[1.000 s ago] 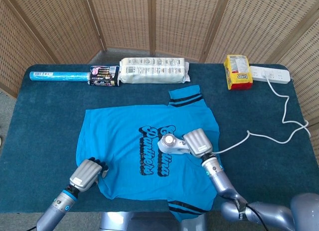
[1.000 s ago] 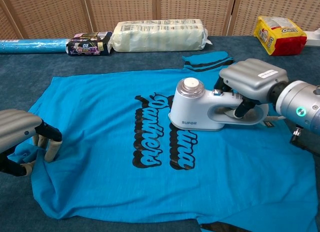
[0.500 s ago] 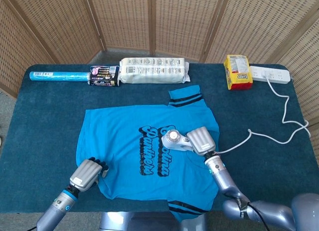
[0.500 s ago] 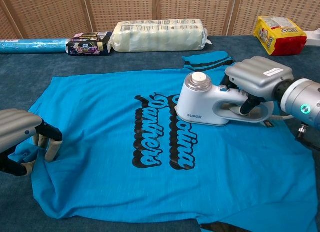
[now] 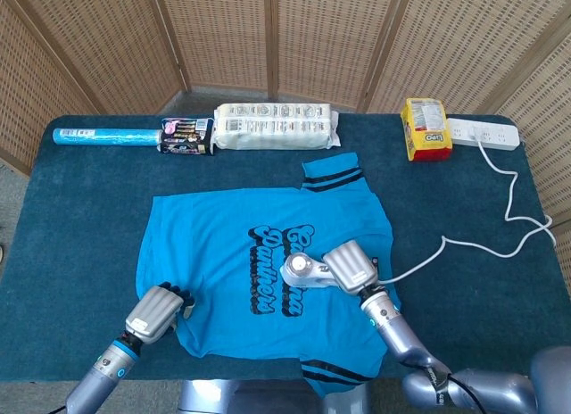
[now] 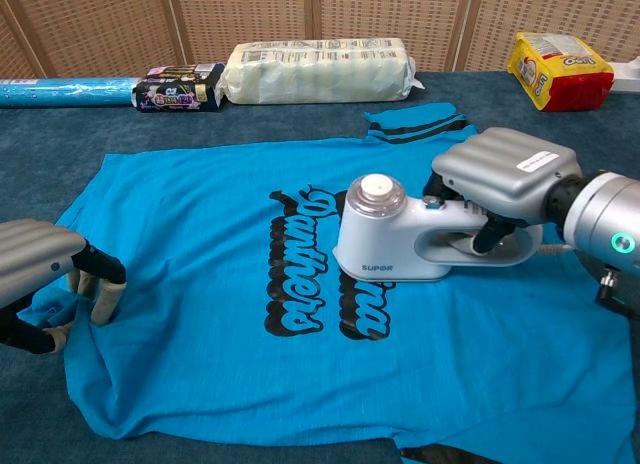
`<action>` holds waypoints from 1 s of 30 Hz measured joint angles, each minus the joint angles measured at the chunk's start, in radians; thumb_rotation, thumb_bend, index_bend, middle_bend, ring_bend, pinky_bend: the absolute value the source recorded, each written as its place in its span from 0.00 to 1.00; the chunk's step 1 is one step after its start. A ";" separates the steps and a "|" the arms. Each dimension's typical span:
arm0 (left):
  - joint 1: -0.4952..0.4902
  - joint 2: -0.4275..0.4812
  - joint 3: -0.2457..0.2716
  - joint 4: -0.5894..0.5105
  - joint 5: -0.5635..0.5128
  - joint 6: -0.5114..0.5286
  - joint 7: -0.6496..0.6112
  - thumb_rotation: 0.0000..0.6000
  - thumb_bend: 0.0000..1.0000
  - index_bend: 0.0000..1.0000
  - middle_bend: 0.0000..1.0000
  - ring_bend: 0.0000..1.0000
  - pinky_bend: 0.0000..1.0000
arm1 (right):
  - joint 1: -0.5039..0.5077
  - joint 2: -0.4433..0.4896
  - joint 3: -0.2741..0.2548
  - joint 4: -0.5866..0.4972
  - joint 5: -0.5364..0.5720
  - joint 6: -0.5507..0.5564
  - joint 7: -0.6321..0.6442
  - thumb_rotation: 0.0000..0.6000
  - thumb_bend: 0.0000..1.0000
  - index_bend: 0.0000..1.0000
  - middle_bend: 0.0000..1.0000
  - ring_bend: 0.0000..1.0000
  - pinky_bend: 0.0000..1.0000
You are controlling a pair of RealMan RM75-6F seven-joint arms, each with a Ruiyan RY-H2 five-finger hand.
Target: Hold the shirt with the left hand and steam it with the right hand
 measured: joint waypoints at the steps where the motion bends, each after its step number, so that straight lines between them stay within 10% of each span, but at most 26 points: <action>1: 0.000 0.000 0.000 0.001 0.000 0.000 -0.001 1.00 0.43 0.64 0.61 0.51 0.43 | 0.000 0.003 -0.003 -0.008 -0.002 0.000 -0.005 1.00 0.31 0.72 0.75 0.83 0.81; 30: 0.001 -0.006 -0.002 0.009 -0.006 -0.001 -0.004 1.00 0.43 0.64 0.61 0.51 0.43 | 0.018 -0.014 0.038 0.167 0.046 -0.025 -0.009 1.00 0.31 0.72 0.75 0.83 0.81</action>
